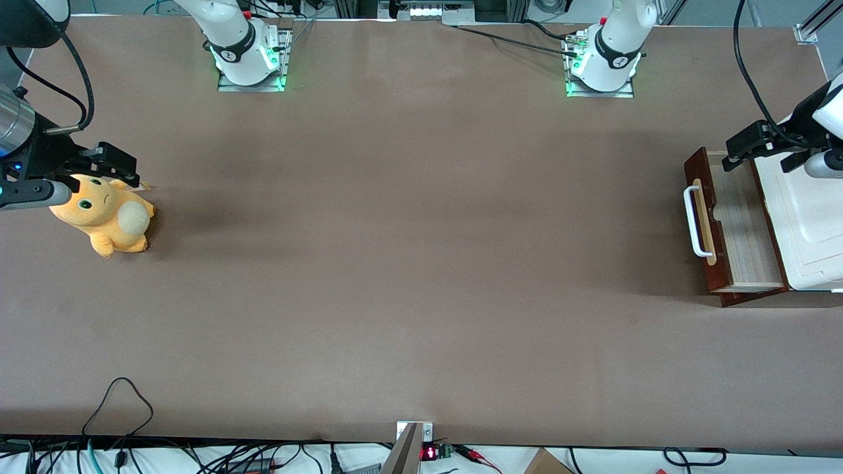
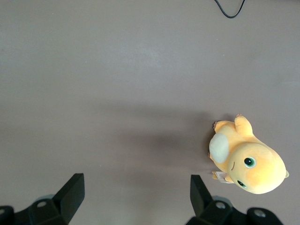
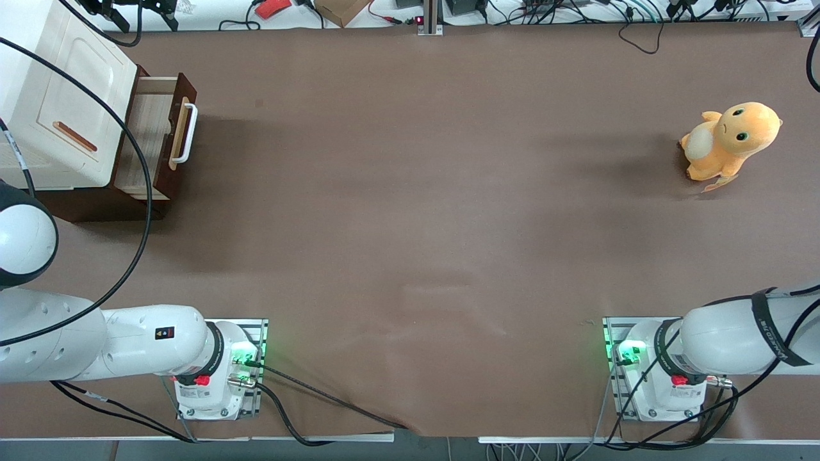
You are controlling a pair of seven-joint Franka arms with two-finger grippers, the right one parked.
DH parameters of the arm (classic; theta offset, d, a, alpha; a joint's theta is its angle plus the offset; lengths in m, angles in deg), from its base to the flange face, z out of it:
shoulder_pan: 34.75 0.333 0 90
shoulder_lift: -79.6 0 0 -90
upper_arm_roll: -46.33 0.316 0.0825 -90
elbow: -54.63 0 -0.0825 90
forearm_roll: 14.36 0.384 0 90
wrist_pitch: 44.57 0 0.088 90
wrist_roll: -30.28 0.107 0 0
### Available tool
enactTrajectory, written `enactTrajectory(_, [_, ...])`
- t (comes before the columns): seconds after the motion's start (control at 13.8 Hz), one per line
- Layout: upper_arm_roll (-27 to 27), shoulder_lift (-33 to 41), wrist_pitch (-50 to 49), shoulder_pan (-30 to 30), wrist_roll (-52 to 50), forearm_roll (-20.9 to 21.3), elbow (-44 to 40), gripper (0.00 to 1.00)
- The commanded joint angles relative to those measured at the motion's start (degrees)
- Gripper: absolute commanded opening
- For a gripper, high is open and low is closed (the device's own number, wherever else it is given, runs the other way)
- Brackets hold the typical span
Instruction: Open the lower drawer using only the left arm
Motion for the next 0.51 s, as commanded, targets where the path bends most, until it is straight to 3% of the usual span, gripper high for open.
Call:
enactTrajectory(0.0, [-0.2,-0.1,-0.8,0.1,-3.5,-0.3,-0.6,1.00])
enactTrajectory(0.44, [1.1,-0.4,-0.8,-1.2,-3.3,-0.2,-0.7,1.00])
